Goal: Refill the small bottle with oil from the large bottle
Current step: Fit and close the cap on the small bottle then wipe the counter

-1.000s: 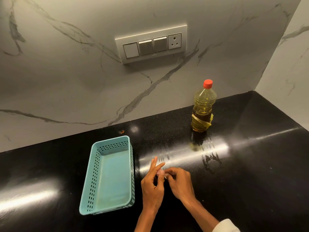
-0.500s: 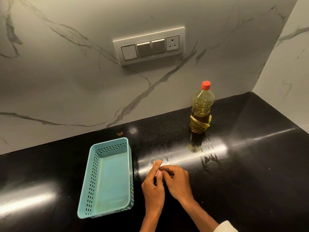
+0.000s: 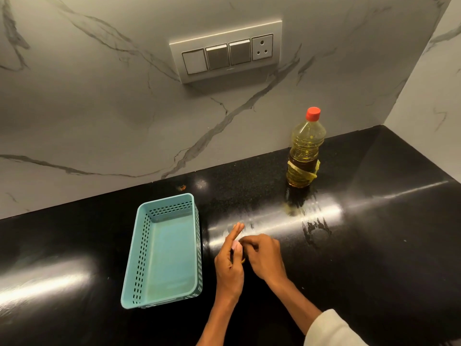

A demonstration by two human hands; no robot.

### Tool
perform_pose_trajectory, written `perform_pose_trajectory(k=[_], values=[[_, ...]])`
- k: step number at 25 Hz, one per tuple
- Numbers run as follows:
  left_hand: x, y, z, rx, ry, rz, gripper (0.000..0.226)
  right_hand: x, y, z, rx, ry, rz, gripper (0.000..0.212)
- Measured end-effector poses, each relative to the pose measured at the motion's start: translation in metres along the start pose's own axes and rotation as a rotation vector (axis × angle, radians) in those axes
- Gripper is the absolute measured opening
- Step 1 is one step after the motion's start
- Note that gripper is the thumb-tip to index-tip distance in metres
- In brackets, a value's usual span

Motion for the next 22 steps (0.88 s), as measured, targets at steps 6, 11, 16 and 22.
perform_pose_trajectory(k=[6,11,16,22], values=[[0.001,-0.001,-0.001,-0.001,-0.026,-0.026,0.04,0.008,-0.007,0.006,-0.018,-0.071,-0.059,0.015],[0.001,0.005,-0.008,-0.049,-0.194,0.065,0.044,0.003,0.002,0.014,-0.091,-0.011,-0.058,0.014],[-0.001,0.019,-0.01,-0.012,-0.238,0.29,0.036,0.011,0.008,0.014,-0.092,-0.099,0.055,0.01],[0.002,0.016,-0.01,-0.017,-0.157,0.157,0.035,0.006,-0.004,0.003,-0.012,-0.079,-0.051,0.015]])
Point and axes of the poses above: each hand's wrist, its own y-axis away from the middle knuckle, its own x-axis out of the back of the hand, z = x × y, the point moved 3 cm from there along -y, towards the middle knuckle, and after that the axes turned 5 degrees about x, right-handed, at the moved point
